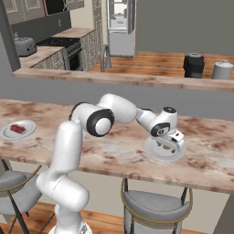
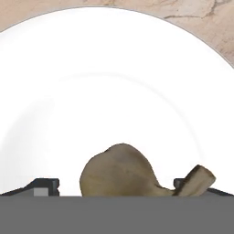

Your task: Transport the steak and garlic to the fridge. Place the steak on the rack containing meat and place the garlic on the rack containing the vegetable, ensuring meats and vegetables are on different racks.

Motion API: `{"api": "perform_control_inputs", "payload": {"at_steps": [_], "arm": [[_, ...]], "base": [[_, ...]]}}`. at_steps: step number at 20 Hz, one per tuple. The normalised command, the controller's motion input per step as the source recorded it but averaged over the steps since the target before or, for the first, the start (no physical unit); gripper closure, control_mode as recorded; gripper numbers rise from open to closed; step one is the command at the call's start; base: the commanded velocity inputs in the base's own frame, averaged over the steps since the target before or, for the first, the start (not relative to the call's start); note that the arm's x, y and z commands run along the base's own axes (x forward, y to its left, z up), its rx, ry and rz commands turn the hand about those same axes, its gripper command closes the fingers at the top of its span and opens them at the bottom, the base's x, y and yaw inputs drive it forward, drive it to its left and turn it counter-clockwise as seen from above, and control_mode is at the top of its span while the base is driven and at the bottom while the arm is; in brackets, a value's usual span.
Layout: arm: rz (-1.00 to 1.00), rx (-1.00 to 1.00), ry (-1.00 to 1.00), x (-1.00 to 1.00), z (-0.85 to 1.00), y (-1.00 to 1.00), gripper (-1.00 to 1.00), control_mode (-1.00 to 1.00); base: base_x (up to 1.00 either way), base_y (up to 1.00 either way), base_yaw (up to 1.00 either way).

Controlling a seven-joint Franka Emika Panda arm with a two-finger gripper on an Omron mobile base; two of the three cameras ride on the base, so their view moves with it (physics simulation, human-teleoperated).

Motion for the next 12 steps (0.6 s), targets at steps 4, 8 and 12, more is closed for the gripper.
{"api": "perform_control_inputs", "payload": {"at_steps": [4, 8, 12], "arm": [[0.00, 0.00, 0.00, 0.02, -0.14, 0.00, 1.00, -1.00], [0.00, 0.00, -0.01, 0.13, -0.13, 0.00, 1.00, -1.00], [0.00, 0.00, -0.04, 0.28, -0.22, -0.11, 1.00, -1.00]], "base": [[0.00, 0.00, 0.00], [0.00, 0.00, 0.00], [0.00, 0.00, 0.00]]}}
